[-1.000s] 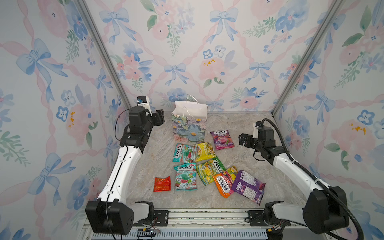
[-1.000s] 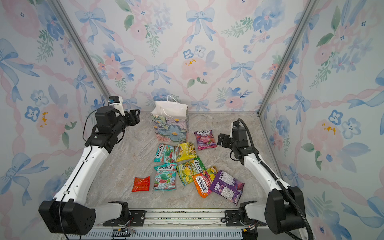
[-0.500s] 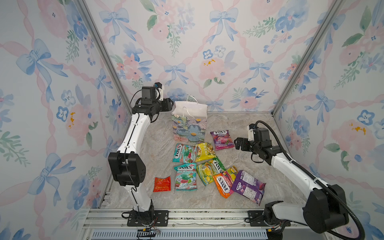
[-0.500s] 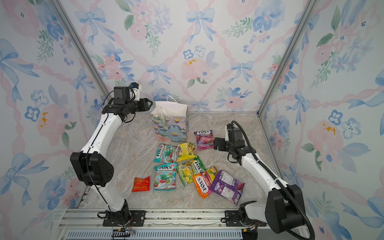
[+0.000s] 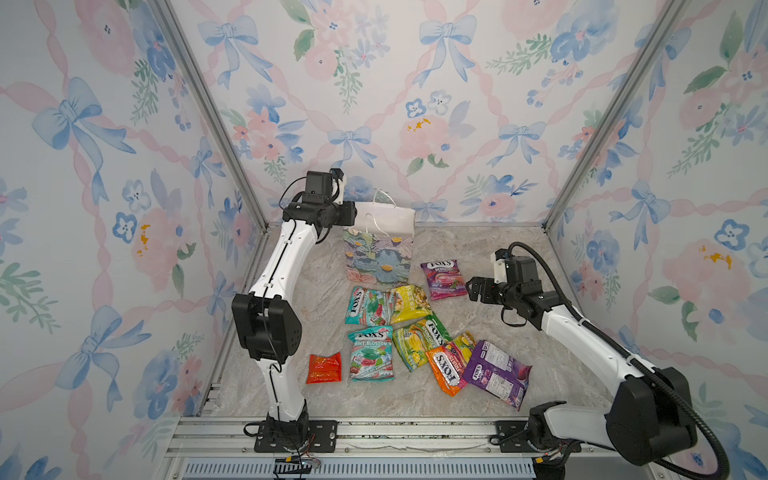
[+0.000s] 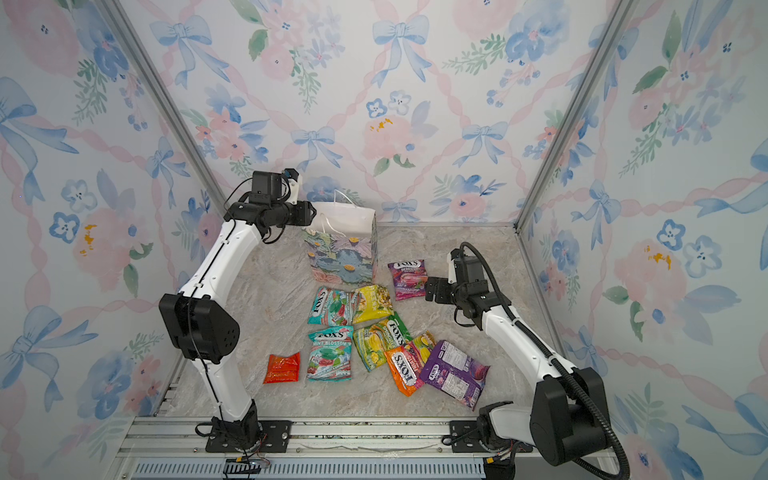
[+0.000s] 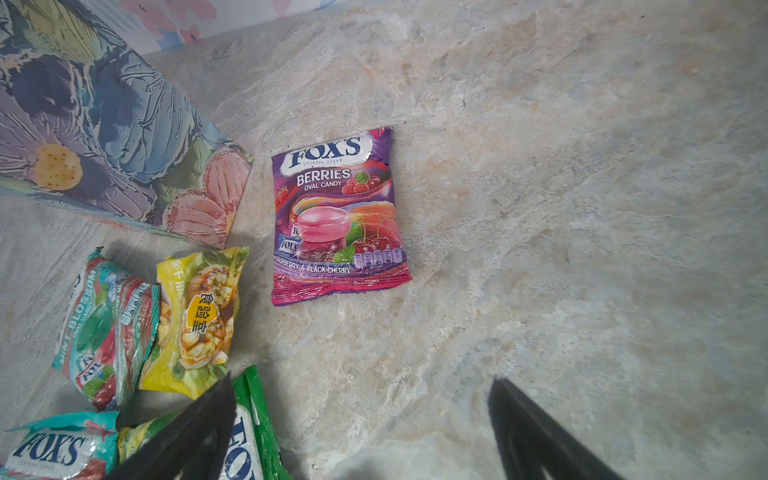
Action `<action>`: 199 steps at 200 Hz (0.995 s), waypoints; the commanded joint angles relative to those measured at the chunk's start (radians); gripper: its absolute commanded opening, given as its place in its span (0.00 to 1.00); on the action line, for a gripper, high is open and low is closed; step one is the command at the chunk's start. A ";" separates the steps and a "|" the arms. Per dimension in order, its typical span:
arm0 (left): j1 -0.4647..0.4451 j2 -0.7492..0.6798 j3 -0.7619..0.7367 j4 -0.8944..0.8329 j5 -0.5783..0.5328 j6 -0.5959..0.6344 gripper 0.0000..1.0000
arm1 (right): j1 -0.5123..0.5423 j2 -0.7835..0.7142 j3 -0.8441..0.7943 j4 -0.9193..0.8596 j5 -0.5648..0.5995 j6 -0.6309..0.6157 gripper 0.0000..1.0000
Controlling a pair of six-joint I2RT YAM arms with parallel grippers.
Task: Place the snacks into the paper bag
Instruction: 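Reach the left gripper to the bag rim while the right gripper approaches the packets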
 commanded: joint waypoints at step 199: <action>0.129 -0.481 -0.517 0.033 -0.293 -0.213 0.00 | 0.055 0.074 0.032 0.016 -0.060 0.002 0.97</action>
